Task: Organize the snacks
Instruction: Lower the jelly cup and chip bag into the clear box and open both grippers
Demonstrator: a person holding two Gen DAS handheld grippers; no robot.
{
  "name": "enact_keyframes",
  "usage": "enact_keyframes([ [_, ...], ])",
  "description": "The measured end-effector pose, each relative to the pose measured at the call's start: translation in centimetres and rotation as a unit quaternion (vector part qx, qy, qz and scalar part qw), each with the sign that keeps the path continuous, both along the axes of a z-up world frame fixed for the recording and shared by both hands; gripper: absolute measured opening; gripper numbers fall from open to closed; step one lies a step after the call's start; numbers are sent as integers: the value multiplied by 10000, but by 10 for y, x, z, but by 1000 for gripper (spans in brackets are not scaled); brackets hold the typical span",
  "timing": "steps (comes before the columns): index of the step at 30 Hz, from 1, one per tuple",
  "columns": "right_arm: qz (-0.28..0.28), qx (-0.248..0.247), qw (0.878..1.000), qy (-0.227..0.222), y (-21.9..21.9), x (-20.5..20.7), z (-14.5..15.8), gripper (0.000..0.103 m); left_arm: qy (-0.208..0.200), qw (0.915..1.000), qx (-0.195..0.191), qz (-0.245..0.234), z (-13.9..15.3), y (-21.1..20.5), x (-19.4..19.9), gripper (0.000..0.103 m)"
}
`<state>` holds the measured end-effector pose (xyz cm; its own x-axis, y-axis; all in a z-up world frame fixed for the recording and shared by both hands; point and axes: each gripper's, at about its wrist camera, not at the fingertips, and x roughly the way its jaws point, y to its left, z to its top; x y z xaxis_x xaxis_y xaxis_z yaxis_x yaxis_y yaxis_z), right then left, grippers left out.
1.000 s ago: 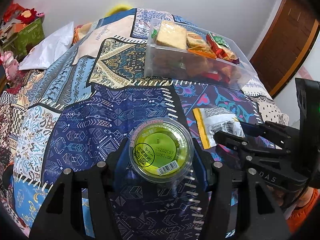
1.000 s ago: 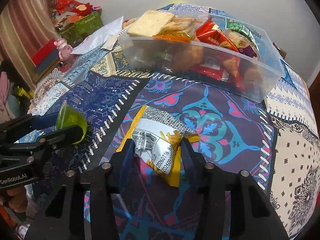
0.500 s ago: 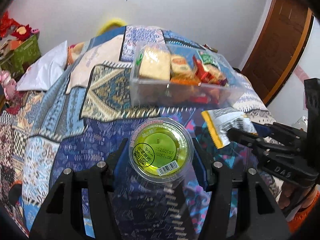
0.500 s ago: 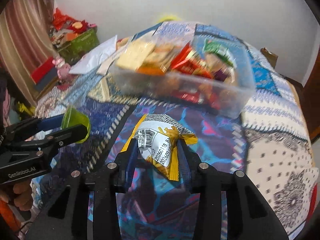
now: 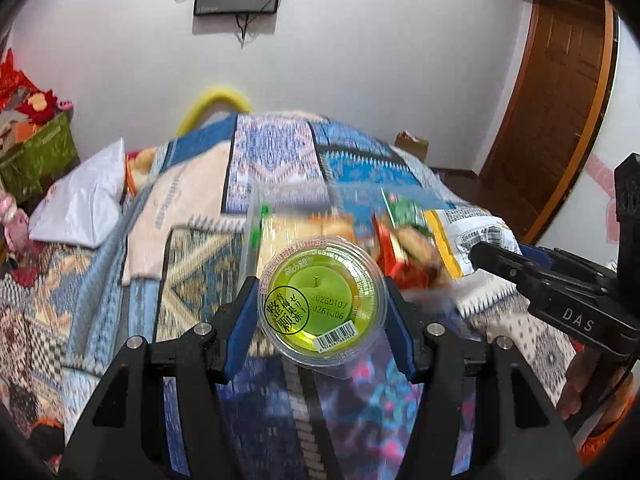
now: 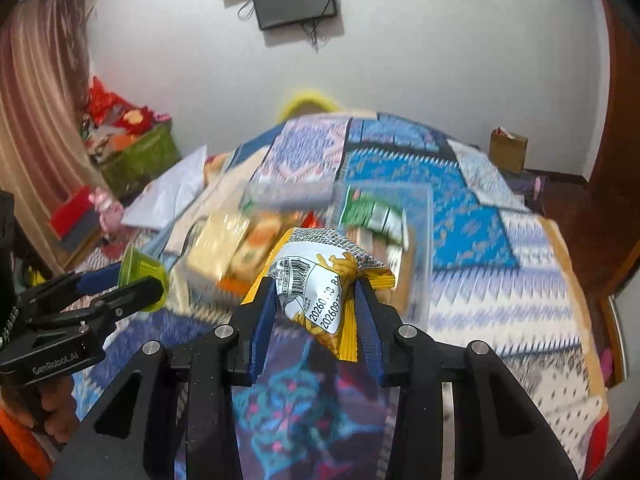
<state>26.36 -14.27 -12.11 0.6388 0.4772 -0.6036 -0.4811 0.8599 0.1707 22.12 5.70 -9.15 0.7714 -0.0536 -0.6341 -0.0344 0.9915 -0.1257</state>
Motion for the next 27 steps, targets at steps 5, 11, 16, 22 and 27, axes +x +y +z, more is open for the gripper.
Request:
enact_keyframes([
  [5, -74, 107, 9999, -73, 6, 25, 7, 36, -61, 9999, 23, 77, 8, 1, 32, 58],
  [11, -59, 196, 9998, 5, 21, 54, 2, 36, 7, 9996, 82, 264, 3, 4, 71, 58],
  [16, 15, 121, 9998, 171, 37, 73, -13, 36, -1, 9988, 133, 474, -6, 9, 101, 58],
  [22, 76, -14, 9990, 430, 47, 90, -33, 37, 192, 9979, 149, 599, -26, 9, 128, 58],
  [27, 131, -131, 9988, 445, 47, 91, -37, 43, 393, 9974, -181, 575, -42, 14, 135, 59],
])
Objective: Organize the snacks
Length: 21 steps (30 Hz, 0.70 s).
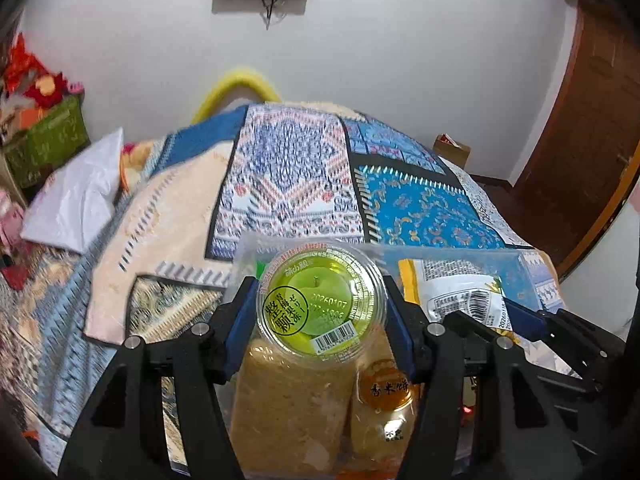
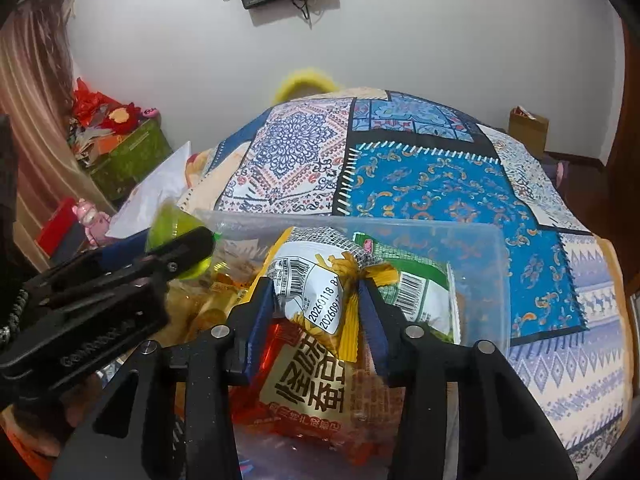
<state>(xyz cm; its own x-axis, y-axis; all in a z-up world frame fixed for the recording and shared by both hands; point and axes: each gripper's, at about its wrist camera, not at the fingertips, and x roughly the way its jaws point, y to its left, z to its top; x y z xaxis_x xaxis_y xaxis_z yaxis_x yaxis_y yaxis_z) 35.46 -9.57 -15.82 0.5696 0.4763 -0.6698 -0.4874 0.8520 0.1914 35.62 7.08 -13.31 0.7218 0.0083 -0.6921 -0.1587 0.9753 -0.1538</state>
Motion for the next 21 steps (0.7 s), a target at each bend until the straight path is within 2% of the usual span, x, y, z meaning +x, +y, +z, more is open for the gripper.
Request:
enact_keyframes([
  [2, 24, -84, 10000, -23, -1, -2, 1, 48, 28, 9999, -138, -21, -2, 3, -2, 62],
  [5, 3, -88, 10000, 7, -2, -1, 2, 60, -55, 9999, -93, -54, 4, 4, -9, 69],
  [13, 13, 2, 9999, -110, -12, -20, 20, 60, -482, 9984, 218, -208, 46, -3, -49, 69],
  [21, -26, 229, 9973, -696, -39, -72, 74, 60, -1251, 9911, 315, -314, 105, -15, -122, 69],
])
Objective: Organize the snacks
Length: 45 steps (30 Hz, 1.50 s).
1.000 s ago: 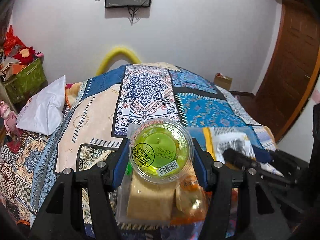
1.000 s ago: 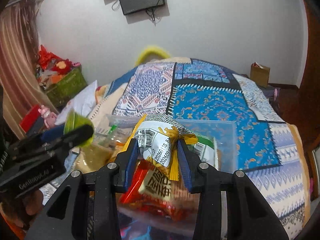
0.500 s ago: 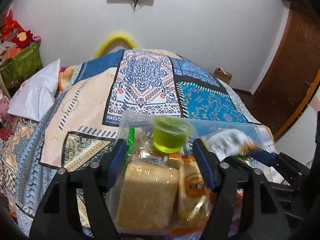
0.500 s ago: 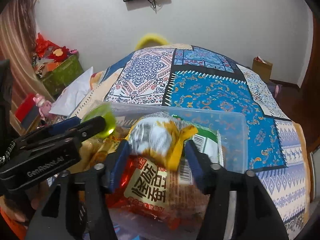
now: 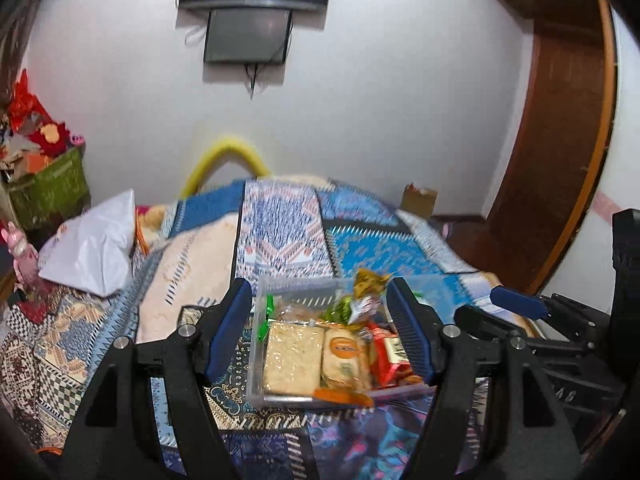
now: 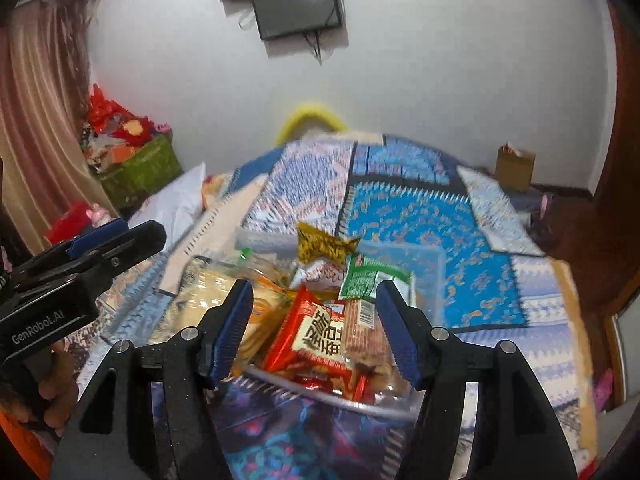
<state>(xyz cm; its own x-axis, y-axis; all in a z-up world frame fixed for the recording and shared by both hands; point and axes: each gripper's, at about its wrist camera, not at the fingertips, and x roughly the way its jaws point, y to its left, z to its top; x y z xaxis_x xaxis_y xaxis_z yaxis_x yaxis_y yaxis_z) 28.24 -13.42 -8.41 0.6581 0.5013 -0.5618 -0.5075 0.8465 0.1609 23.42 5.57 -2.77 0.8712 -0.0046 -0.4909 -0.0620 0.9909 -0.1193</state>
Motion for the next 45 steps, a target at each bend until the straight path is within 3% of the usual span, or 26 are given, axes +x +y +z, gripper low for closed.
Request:
enact_keyframes([
  [6, 2, 303, 9982, -514, -27, -53, 40, 62, -567, 9983, 4, -116, 36, -12, -62, 71],
  [9, -34, 418, 9960, -789, -37, -77, 54, 75, -785, 9968, 94, -109, 46, -17, -86, 82],
  [13, -93, 485, 9927, -1100, -44, -103, 66, 85, -1008, 9946, 245, -40, 56, -23, -113, 87],
  [15, -134, 531, 9912, -1208, -48, -112, 70, 89, -1091, 9937, 265, -37, 59, -25, -123, 99],
  [19, -186, 623, 9890, -1326, -54, -123, 72, 102, -1198, 9921, 381, -25, 62, -29, -137, 100],
  [45, -251, 520, 9878, -1446, -61, -144, 66, 103, -1085, 9935, 330, -68, 55, -33, -146, 102],
])
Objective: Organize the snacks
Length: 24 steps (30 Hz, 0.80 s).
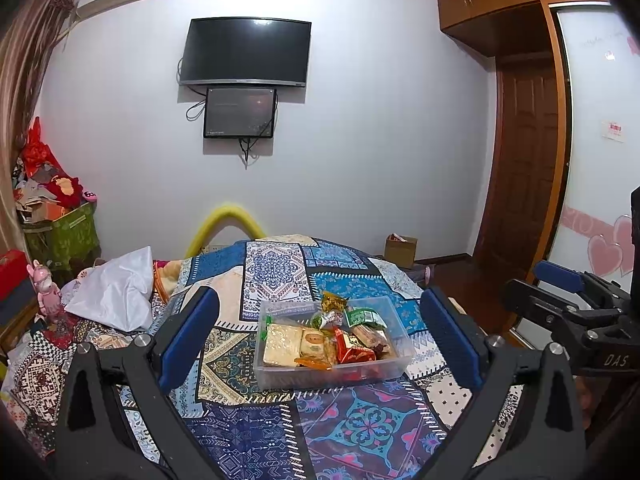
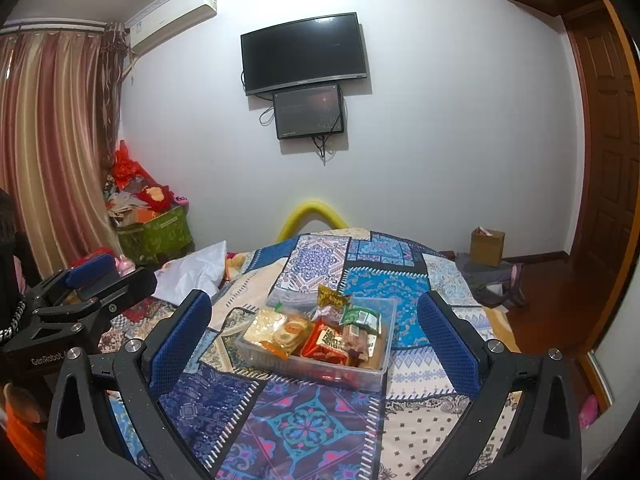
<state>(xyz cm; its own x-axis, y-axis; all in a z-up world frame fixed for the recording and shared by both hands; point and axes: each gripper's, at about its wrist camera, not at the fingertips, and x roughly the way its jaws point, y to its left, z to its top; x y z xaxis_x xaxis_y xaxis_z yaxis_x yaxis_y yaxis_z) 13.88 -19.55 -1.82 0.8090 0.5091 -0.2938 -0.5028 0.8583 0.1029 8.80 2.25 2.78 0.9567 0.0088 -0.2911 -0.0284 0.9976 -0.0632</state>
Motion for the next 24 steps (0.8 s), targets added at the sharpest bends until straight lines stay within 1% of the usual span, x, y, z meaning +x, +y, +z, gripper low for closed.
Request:
enact_keyframes([
  [24, -7, -11, 10000, -37, -1, -1, 4, 103, 13, 10000, 2, -64, -1, -3, -1, 102],
])
